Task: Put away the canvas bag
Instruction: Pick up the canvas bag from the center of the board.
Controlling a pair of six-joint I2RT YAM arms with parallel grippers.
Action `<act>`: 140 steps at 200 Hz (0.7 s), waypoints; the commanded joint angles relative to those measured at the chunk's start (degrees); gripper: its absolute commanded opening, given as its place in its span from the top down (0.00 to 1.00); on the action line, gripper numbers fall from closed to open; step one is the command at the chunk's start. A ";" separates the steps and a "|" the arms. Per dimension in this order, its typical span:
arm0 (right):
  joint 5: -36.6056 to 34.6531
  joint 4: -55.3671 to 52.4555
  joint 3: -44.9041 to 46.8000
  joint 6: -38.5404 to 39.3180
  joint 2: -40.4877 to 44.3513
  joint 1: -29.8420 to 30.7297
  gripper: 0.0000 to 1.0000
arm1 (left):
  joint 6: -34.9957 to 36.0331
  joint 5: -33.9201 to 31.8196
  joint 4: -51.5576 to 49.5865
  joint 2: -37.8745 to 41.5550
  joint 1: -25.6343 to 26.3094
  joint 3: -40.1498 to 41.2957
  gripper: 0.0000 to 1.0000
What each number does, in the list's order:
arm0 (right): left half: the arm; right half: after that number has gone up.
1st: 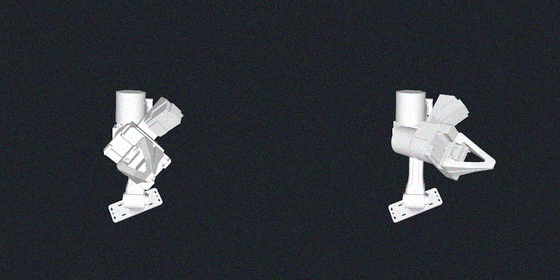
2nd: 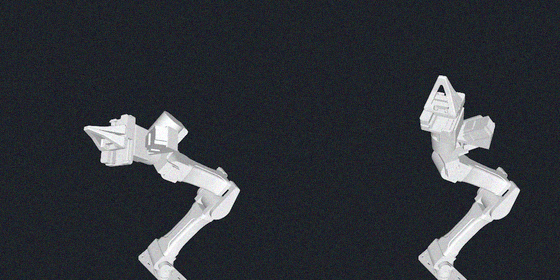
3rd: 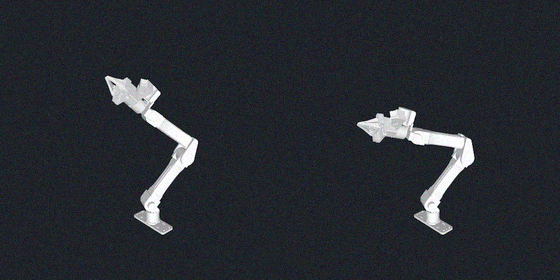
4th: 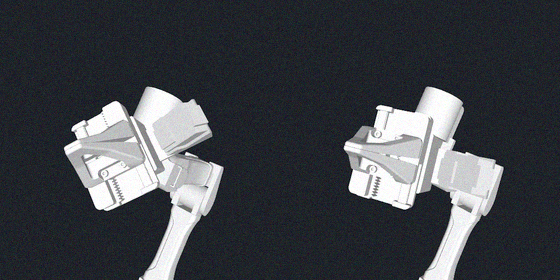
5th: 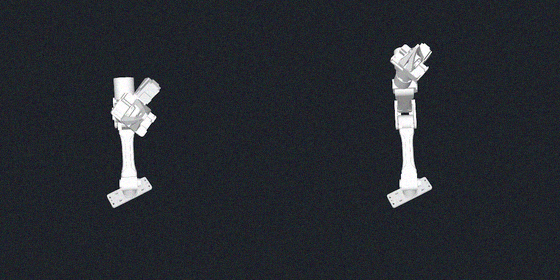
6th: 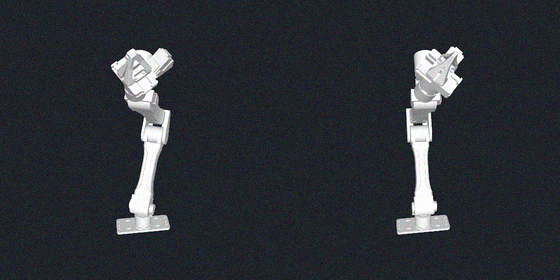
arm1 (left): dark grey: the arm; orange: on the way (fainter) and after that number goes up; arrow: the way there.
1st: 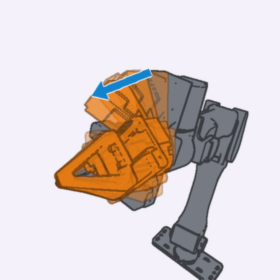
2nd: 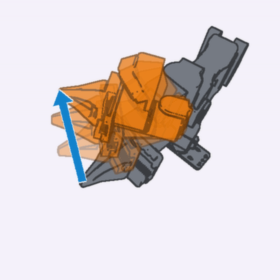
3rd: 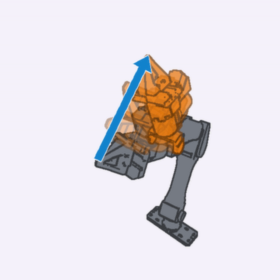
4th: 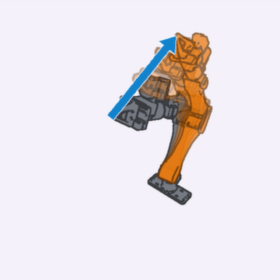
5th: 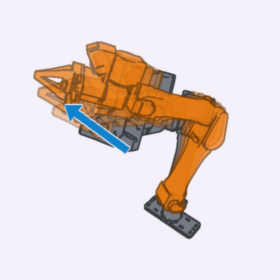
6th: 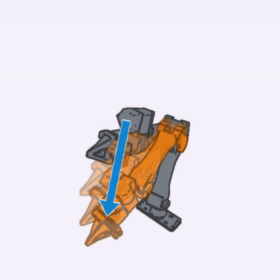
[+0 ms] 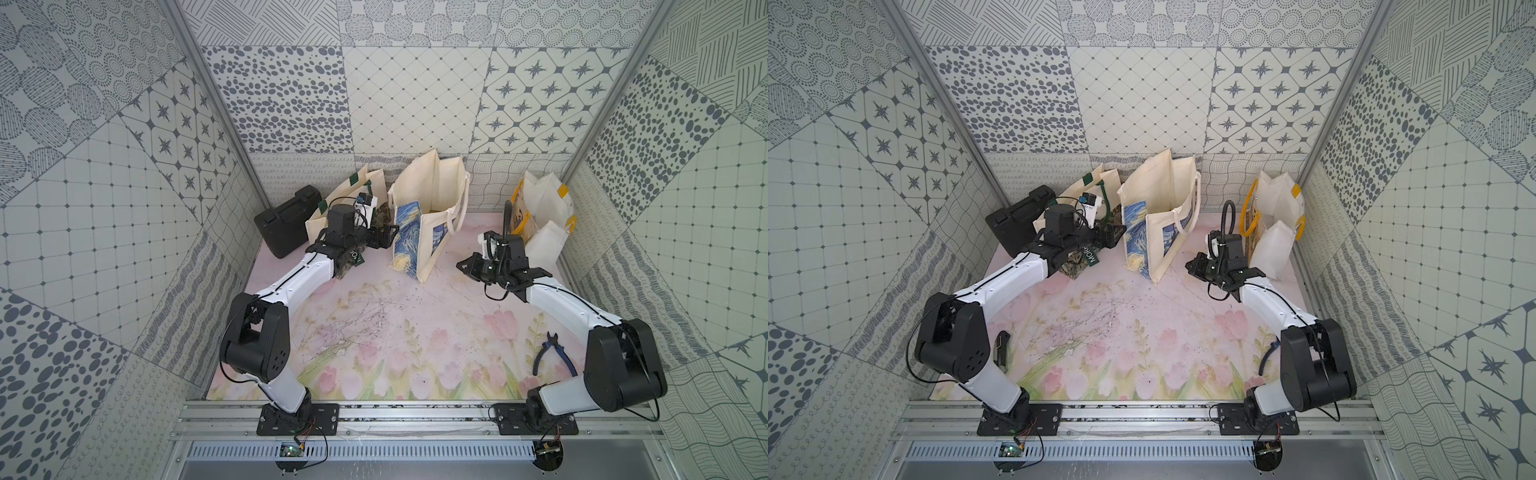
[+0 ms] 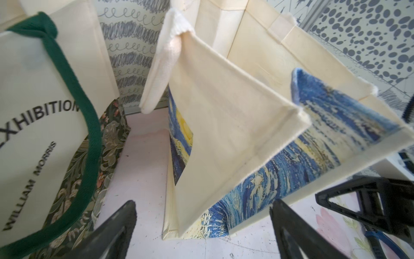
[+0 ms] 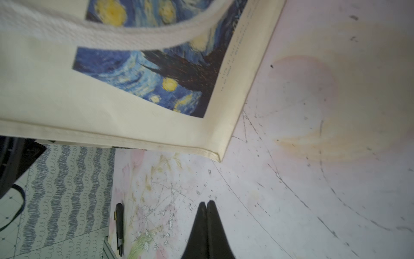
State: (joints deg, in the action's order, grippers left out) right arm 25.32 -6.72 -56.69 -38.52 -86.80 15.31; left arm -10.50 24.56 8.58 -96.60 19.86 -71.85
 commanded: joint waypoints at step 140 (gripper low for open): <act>-0.43 15.05 -18.27 -11.05 -13.66 7.73 1.00 | 4.59 18.26 8.09 -6.20 5.71 -4.66 0.05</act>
State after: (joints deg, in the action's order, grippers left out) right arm 25.17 4.25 -72.38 -48.34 -98.72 21.67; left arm -8.19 38.96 14.44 -103.35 24.16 -76.75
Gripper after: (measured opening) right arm 0.047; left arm 0.955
